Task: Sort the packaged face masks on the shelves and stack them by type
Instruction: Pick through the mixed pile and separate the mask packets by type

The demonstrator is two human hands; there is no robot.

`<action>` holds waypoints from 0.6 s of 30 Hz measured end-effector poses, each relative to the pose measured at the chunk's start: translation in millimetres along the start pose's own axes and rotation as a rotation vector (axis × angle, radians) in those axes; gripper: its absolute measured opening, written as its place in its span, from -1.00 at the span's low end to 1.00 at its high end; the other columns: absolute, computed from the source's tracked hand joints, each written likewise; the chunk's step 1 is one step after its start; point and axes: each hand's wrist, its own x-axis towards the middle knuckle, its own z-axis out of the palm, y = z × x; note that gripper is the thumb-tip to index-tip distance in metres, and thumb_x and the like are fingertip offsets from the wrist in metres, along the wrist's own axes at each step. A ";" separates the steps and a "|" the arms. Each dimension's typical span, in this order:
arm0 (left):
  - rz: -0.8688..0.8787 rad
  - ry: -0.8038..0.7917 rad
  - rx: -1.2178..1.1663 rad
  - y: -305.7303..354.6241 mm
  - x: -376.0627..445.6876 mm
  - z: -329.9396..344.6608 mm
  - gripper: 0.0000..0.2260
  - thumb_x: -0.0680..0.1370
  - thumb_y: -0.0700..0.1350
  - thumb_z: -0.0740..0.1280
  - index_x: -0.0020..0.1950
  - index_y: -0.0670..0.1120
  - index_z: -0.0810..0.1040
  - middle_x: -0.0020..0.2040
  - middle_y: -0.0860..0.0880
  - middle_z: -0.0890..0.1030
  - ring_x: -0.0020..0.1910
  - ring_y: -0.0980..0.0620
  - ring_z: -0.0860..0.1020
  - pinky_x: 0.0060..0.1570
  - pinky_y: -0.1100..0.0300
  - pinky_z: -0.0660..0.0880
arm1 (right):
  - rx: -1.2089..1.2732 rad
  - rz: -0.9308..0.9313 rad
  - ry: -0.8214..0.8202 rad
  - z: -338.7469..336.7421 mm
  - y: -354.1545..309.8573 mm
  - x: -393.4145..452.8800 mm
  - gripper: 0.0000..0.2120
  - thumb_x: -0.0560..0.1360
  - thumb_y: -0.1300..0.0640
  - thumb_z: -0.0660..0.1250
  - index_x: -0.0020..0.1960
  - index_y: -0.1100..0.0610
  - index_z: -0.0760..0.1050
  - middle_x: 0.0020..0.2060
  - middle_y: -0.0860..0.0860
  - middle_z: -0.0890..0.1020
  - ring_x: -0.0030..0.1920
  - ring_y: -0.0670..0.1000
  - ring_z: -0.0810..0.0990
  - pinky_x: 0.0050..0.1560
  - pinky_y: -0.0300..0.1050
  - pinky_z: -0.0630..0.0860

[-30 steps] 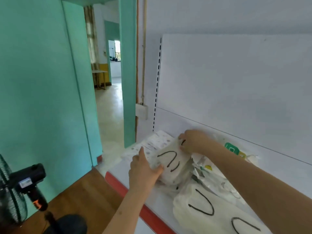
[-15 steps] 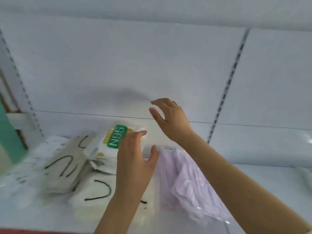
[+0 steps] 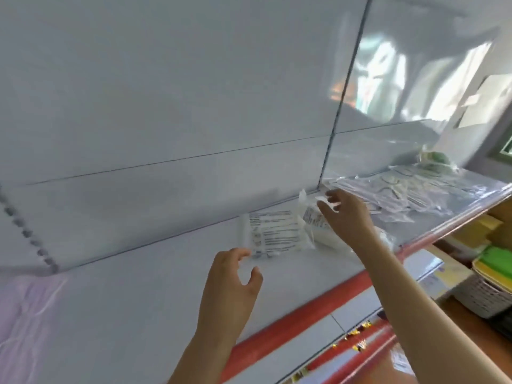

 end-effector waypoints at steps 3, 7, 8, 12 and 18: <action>-0.149 0.104 0.030 8.6 31.4 35.0 -0.51 0.54 -0.04 0.46 0.42 -0.11 0.44 0.26 -0.14 0.49 0.24 -0.13 0.51 0.23 0.03 0.48 | 0.006 -0.055 0.060 12.3 31.4 -2.3 -0.61 0.51 -0.14 0.38 0.24 0.04 0.54 0.12 0.00 0.59 0.12 0.08 0.58 0.07 -0.03 0.51; -0.335 0.076 -0.036 20.0 65.5 53.6 -0.53 0.58 -0.03 0.42 0.45 -0.10 0.44 0.33 -0.17 0.56 0.28 -0.15 0.55 0.17 0.09 0.45 | -0.137 -0.497 -0.265 39.7 18.4 -22.7 -0.23 0.45 -0.32 0.33 0.57 -0.15 0.16 0.56 -0.08 0.17 0.50 0.09 0.16 0.47 0.10 0.21; -0.340 0.060 -0.029 20.1 70.7 53.6 -0.62 0.58 -0.06 0.42 0.39 -0.06 0.52 0.29 -0.14 0.60 0.25 -0.12 0.57 0.15 0.10 0.46 | -0.218 -0.582 -0.350 49.1 16.9 -25.3 -0.16 0.43 -0.36 0.32 0.59 -0.18 0.06 0.60 -0.12 0.01 0.56 0.07 0.02 0.53 0.13 0.04; -0.311 0.047 -0.238 14.4 76.7 43.4 -0.87 0.55 -0.16 0.45 0.04 0.06 0.69 -0.07 -0.02 0.73 -0.09 -0.03 0.65 -0.16 0.16 0.50 | -0.195 -0.590 -0.216 71.7 16.6 -20.5 -0.43 0.42 -0.18 0.45 0.38 -0.05 0.49 0.29 -0.07 0.57 0.34 0.10 0.48 0.53 0.15 -0.04; -0.218 0.019 -0.540 4.3 79.4 13.8 -0.28 0.45 0.25 0.49 0.54 0.11 0.32 0.41 0.10 0.50 0.33 0.08 0.52 0.35 0.01 0.44 | 0.565 -0.222 -0.272 36.2 -16.3 -30.3 -0.64 0.61 -0.12 0.27 -0.11 0.19 0.47 -0.43 -0.04 0.46 -0.42 -0.03 0.39 -0.31 -0.14 0.35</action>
